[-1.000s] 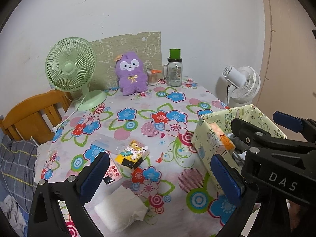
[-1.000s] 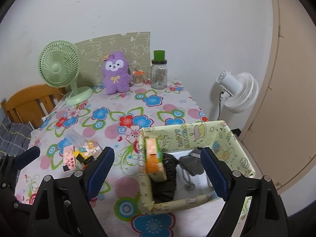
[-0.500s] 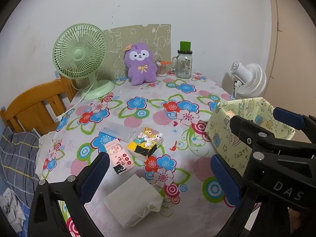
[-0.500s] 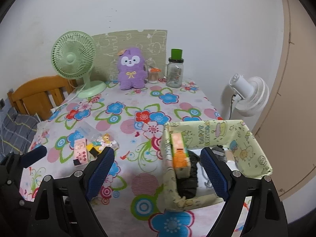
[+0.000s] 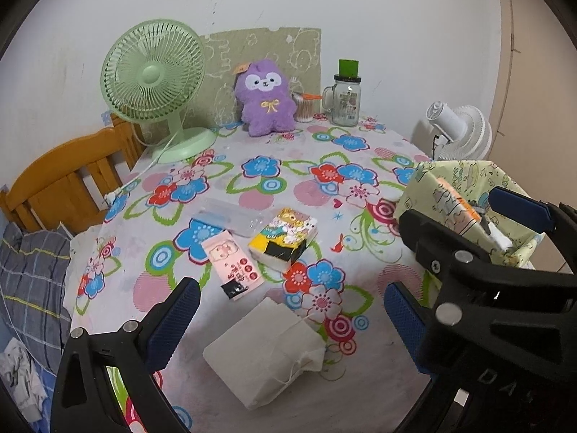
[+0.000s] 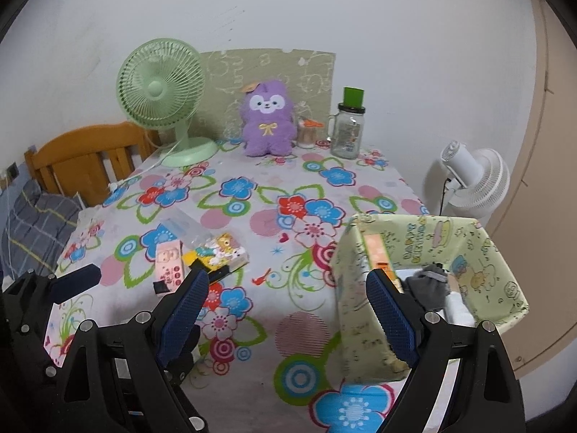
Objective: Organize soft objects
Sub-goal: 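Move both tools back over the table toward the white napkin and cartoon pack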
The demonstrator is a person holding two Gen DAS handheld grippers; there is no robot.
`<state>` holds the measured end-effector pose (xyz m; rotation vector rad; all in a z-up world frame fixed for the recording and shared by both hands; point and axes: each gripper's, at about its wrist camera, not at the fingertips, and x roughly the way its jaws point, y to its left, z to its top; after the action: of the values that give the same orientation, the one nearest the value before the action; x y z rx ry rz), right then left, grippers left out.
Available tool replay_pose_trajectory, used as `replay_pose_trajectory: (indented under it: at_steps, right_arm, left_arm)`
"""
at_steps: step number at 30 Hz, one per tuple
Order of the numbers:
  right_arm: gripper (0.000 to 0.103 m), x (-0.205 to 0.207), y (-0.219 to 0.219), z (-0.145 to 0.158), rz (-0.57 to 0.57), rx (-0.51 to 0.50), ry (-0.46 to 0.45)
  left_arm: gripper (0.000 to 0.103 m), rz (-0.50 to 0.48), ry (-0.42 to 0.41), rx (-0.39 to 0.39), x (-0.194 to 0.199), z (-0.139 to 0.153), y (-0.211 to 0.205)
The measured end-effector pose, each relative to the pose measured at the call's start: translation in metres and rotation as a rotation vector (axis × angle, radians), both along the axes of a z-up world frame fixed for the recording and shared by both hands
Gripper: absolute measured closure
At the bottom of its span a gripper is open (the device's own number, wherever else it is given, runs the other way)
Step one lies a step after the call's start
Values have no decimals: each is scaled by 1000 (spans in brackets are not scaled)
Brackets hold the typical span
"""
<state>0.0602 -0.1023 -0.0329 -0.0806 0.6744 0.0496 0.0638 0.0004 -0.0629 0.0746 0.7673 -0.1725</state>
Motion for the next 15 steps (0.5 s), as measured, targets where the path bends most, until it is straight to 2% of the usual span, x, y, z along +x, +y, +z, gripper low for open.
replay_pose_trajectory:
  at_steps: [15]
  right_arm:
    - [12, 12, 31, -28, 80, -52, 43]
  left_arm:
    - [0, 50, 74, -16, 8, -32, 22]
